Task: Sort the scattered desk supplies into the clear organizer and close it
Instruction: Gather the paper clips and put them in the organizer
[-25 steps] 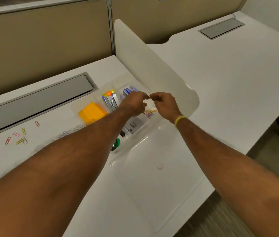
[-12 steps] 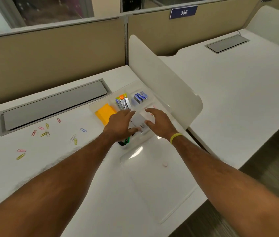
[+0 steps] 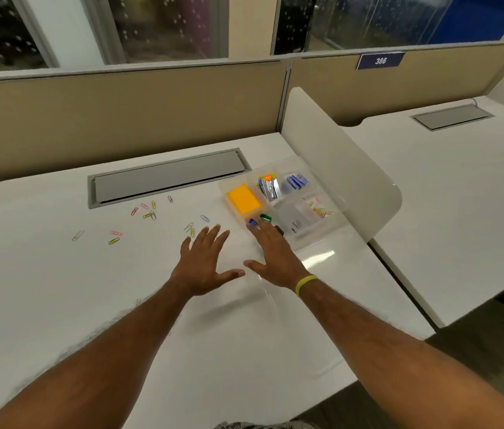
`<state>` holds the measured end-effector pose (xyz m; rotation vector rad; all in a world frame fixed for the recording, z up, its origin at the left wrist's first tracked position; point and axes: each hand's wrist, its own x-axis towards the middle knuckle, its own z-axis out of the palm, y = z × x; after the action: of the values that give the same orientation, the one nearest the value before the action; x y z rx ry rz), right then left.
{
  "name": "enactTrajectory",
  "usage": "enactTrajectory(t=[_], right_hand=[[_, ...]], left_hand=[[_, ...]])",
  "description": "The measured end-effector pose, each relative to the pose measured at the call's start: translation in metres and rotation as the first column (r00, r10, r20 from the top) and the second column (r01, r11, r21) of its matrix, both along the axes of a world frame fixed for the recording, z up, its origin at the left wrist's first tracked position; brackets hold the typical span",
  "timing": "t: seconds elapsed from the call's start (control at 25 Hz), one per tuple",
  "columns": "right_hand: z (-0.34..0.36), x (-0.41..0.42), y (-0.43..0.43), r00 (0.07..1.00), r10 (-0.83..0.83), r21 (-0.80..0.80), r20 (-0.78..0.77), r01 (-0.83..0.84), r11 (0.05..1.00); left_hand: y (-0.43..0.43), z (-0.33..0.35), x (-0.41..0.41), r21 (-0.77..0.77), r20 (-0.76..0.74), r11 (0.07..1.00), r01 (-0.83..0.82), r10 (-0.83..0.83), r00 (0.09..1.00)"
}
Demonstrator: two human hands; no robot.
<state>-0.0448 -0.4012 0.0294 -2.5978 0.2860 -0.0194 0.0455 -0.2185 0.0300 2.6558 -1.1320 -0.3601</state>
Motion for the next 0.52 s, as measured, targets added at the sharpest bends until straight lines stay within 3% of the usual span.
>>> enactTrajectory(t=[0.2,0.52], right_hand=[[-0.013,-0.005,0.056,0.990,0.134,-0.091,-0.047,-0.138,0.986],[-0.036,-0.011,0.117,0.944,0.292,-0.051,-0.157,-0.303,0.952]], left_hand=[[0.075,-0.017,-0.014,0.018,-0.001,0.996,-0.089,0.089,0.996],[0.179,-0.055,-0.031,0.056,-0.060,0.974,-0.219,0.223,0.973]])
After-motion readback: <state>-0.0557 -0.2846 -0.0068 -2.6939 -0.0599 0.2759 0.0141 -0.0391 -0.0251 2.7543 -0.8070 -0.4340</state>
